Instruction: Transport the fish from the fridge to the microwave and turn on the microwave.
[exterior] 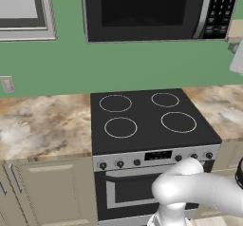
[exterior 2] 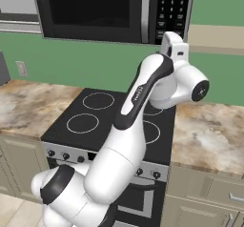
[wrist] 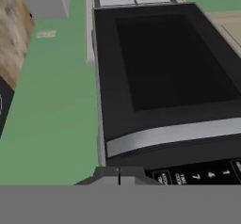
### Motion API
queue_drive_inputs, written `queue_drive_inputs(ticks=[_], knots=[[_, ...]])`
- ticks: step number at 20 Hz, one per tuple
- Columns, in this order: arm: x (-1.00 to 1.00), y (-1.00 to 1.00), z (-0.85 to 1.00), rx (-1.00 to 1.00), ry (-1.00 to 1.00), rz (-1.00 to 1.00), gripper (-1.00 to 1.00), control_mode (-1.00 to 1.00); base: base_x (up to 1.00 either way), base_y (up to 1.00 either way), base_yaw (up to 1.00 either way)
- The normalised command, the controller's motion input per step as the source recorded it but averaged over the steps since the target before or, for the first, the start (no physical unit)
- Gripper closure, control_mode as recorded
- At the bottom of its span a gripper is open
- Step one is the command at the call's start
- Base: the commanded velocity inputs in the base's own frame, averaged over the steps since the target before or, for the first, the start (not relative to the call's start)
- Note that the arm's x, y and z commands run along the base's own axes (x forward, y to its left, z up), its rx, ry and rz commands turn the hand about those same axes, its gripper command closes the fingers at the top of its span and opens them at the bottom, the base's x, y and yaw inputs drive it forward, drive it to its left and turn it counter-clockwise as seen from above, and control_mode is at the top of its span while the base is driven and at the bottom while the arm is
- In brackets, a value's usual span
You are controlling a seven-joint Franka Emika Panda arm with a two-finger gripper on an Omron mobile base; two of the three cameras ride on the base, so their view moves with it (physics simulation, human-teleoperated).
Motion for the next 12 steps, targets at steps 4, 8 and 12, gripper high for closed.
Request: queue_drive_inputs(ticks=[4,8,12], knots=[[0.19,0.06,0.00,0.09,0.00,-0.07,1.00,-1.00,0.00,0.00,0.00],[0.19,0.00,0.09,0.10,0.00,-0.05,1.00,-1.00,0.00,0.00,0.00],[0.11,0.02,0.29,0.07,0.05,-0.03,1.00,-1.00,0.00,0.00,0.00]])
